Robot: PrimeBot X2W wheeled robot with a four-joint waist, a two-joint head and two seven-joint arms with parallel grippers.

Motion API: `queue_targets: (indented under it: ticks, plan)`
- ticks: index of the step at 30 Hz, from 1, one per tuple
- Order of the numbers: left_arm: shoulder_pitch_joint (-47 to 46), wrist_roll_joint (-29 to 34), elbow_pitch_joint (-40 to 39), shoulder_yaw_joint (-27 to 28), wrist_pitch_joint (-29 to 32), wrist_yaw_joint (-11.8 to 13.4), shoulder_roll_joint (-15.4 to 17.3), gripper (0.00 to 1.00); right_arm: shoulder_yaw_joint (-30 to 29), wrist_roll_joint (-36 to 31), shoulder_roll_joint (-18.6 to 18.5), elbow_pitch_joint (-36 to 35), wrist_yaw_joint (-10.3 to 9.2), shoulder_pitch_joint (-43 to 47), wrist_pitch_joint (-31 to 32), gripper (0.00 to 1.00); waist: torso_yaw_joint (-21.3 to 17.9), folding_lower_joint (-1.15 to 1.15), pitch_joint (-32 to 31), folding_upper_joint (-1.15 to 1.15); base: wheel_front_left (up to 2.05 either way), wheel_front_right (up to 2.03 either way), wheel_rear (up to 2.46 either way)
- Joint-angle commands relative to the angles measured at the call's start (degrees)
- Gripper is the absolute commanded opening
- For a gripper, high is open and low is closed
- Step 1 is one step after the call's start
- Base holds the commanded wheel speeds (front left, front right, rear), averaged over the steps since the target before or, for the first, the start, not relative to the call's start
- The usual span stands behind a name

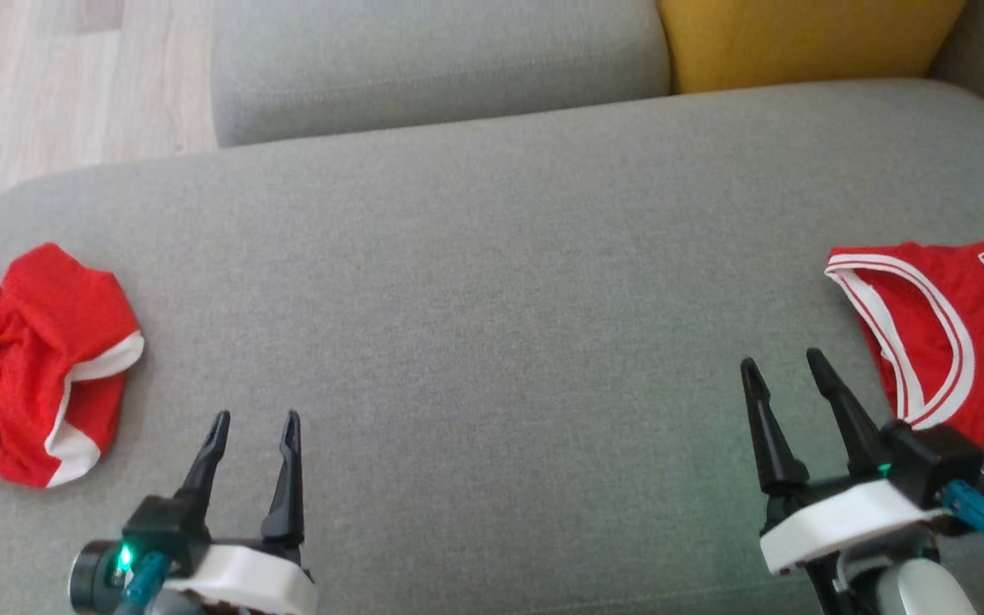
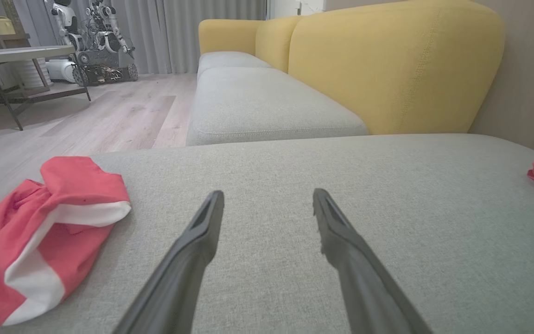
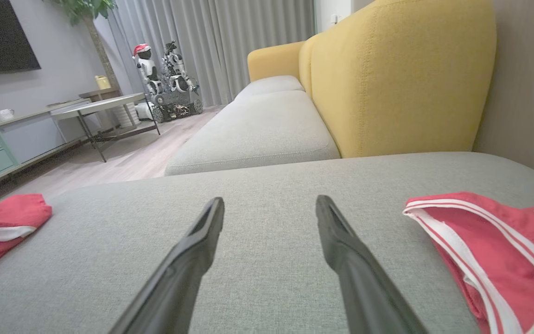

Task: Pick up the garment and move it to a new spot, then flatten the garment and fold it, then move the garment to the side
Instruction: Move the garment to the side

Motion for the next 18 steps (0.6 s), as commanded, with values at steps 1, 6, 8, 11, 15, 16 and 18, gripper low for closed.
queue_targets:
  ticks: [1,6,8,11,15,16,18]
  plan:
    - [-1.4,-0.3,-2.5,1.5,-0.1,0.6,0.5,1.0,1.0,-0.5,0.1,-2.6,-0.05,-1.0,0.2,1.0,0.1,0.0,-0.5,0.0,0.0,0.0,0.0]
    - [-0.1,-0.4,-3.9,1.3,0.6,1.3,0.5,1.0,1.1,-0.7,0.4,-3.8,-0.05,0.3,1.2,1.0,0.3,0.0,-1.2,0.0,0.0,0.0,0.0]
    - [0.1,-0.8,-3.7,1.5,0.6,1.1,0.7,1.0,1.2,-0.7,0.5,-4.1,-0.05,0.6,1.4,1.0,0.4,0.0,-1.3,0.0,0.0,0.0,0.0]
    - [0.1,-0.8,-3.7,1.3,0.6,1.2,0.7,1.0,1.2,-0.8,0.6,-4.4,-0.05,0.7,1.7,1.0,0.4,0.0,-1.4,0.0,0.0,0.0,0.0]
    - [0.2,-0.8,-4.2,1.1,0.8,1.5,0.7,1.0,1.2,-0.9,0.6,-4.6,-0.05,0.8,1.9,1.0,0.5,0.0,-1.4,0.0,0.0,0.0,0.0]
    - [0.2,-0.8,-4.2,1.0,0.8,1.6,0.7,1.0,1.2,-0.9,0.6,-4.7,-0.05,0.8,2.0,1.0,0.5,0.0,-1.4,0.0,0.0,0.0,0.0]
    - [0.1,-0.8,-4.4,1.0,0.9,1.6,0.8,1.0,1.2,-0.9,0.6,-4.7,-0.05,0.8,2.0,1.0,0.6,0.0,-1.4,0.0,0.0,0.0,0.0]
